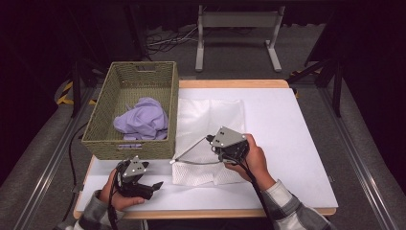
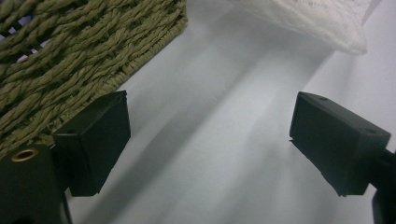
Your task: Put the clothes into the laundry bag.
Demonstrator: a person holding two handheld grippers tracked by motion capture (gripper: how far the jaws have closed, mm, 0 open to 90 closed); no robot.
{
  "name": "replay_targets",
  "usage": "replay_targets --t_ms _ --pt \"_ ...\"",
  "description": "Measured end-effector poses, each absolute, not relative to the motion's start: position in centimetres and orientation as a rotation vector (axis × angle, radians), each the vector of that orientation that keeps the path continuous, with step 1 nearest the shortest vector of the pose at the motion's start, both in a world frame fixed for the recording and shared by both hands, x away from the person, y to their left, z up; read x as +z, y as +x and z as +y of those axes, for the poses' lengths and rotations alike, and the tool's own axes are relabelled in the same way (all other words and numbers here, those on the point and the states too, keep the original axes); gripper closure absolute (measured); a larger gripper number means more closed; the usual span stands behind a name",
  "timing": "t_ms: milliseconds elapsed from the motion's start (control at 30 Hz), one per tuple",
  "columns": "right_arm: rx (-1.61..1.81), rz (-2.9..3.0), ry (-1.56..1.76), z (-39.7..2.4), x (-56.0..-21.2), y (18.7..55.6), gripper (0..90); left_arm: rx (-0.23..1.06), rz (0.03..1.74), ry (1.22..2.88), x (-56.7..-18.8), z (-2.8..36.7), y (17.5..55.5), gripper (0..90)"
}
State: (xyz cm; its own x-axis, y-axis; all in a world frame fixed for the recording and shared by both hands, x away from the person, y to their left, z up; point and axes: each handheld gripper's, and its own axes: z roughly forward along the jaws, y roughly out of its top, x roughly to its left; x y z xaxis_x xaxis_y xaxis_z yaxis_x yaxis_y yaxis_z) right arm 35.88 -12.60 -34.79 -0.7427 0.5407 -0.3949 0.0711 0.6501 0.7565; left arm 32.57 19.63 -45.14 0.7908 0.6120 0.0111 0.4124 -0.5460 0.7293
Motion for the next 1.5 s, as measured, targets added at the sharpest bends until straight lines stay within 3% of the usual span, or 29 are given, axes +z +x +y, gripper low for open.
replay_targets --t_ms 1133,1500 --pt "1.054 2.173 0.490 -13.1 -33.0 36.5 89.5 0.492 0.671 2.204 -42.5 20.0 31.9 13.0" --pt "1.062 2.182 0.487 -13.2 -32.7 36.5 89.5 0.548 0.602 2.145 -38.2 21.3 32.3 11.8"
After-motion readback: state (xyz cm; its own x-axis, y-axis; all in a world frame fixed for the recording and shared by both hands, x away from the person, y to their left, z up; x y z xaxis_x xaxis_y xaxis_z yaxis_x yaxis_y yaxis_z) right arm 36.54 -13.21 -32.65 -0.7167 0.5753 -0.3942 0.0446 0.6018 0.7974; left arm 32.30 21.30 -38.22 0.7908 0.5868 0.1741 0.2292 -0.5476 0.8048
